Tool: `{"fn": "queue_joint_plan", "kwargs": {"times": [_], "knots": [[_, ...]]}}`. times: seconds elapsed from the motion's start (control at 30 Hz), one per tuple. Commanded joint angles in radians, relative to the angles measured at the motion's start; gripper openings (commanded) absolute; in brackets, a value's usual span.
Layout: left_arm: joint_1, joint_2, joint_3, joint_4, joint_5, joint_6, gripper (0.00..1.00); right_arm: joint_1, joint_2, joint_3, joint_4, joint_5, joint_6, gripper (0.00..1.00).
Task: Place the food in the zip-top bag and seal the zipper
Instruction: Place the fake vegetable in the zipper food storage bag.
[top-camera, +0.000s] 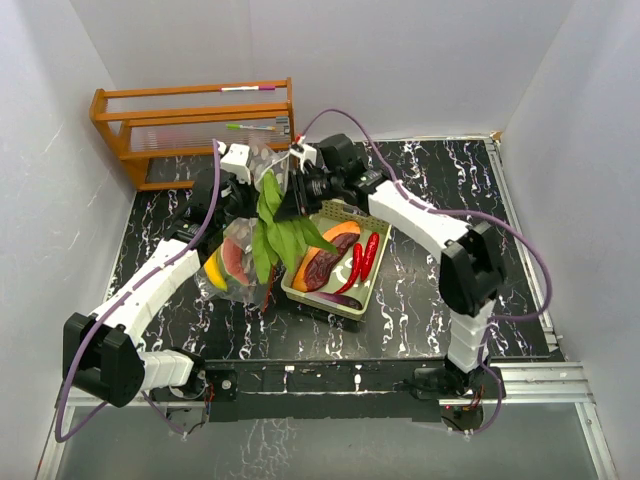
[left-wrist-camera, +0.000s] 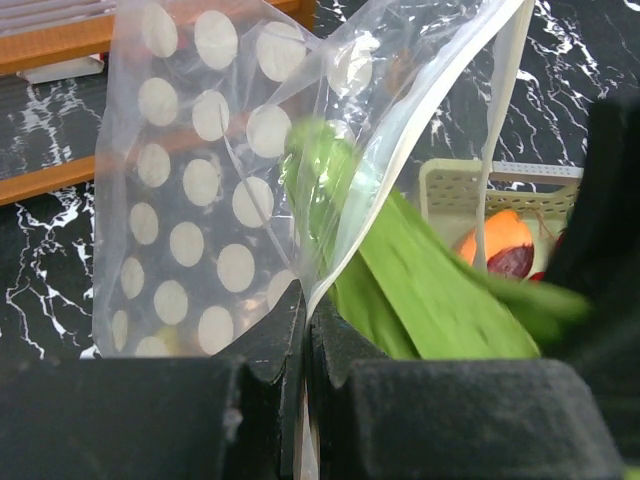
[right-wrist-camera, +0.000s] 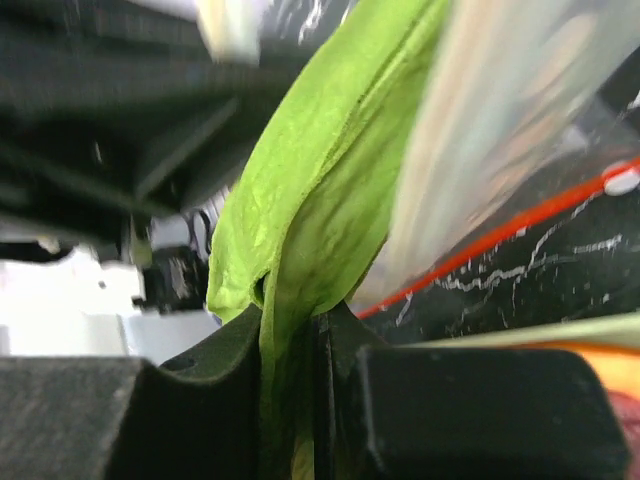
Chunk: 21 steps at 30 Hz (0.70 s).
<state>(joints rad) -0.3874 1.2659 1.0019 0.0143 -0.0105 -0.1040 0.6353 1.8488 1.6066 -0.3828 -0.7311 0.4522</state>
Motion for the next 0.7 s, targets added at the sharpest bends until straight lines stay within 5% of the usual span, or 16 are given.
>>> {"fn": "queue_joint_plan", "kwargs": {"times": [0.0,0.2,0.37,0.67], "knots": [[0.002,-0.042,-0.004,0.029,0.031,-0.014,0.00,-0.051,0.108,0.241,0.027,-0.028,0.209,0.08],[0.002,-0.051,-0.011,0.041,0.047,-0.020,0.00,-0.072,0.230,0.460,-0.136,0.086,0.220,0.08],[0.000,-0.044,-0.016,0.060,0.072,-0.035,0.00,-0.065,0.256,0.464,-0.121,0.134,0.261,0.08],[-0.035,-0.008,-0.002,0.099,0.165,-0.109,0.00,-0.016,0.215,0.438,-0.093,0.460,0.259,0.08]]}}
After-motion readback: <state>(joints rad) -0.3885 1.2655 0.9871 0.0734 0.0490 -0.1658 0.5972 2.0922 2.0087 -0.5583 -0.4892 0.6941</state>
